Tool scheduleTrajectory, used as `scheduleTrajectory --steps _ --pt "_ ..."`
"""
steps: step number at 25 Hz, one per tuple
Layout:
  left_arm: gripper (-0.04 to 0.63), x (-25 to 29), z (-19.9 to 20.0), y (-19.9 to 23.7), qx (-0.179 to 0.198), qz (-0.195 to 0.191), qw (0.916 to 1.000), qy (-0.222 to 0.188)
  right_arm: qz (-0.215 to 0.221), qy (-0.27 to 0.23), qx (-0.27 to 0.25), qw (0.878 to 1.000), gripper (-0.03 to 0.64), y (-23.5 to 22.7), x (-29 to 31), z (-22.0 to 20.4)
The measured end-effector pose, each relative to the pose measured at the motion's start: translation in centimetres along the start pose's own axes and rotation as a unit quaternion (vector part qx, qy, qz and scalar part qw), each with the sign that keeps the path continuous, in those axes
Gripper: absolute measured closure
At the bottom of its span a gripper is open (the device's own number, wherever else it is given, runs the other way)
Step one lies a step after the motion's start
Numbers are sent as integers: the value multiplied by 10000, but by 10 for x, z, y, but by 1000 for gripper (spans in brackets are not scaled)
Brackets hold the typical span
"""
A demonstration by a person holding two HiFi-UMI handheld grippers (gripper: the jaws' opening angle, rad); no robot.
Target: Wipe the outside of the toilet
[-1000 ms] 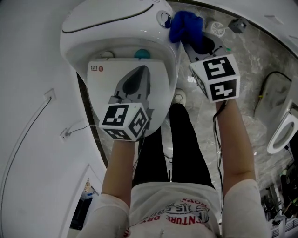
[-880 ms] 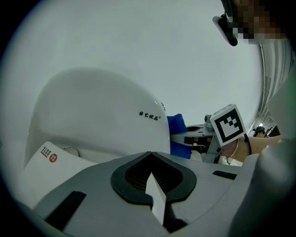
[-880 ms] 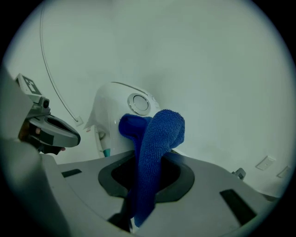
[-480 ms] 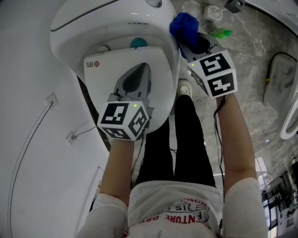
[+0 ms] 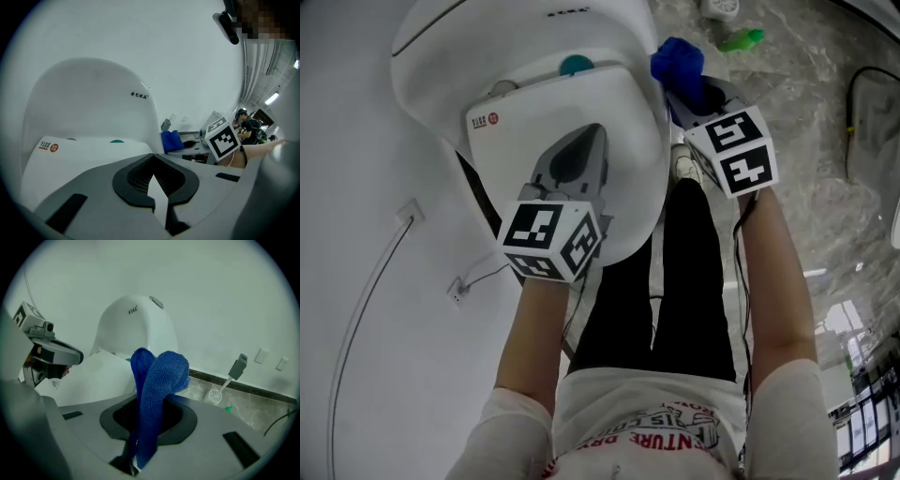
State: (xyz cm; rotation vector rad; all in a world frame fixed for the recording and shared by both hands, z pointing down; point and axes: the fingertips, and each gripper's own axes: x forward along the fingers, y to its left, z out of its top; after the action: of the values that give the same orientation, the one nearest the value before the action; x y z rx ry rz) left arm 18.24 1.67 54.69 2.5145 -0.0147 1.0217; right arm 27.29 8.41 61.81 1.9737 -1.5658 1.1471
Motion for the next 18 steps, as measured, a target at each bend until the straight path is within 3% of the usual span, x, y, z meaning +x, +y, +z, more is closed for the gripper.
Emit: scheduleTrajectory --steps 7,18 --pt "589 -10 -34 -16 437 -307 9984 183 35 -66 523 9986 541 14 2 -47" --pt "589 -11 -77 -62 580 -591 9963 249 414 120 792 9959 540 56 5 -126"
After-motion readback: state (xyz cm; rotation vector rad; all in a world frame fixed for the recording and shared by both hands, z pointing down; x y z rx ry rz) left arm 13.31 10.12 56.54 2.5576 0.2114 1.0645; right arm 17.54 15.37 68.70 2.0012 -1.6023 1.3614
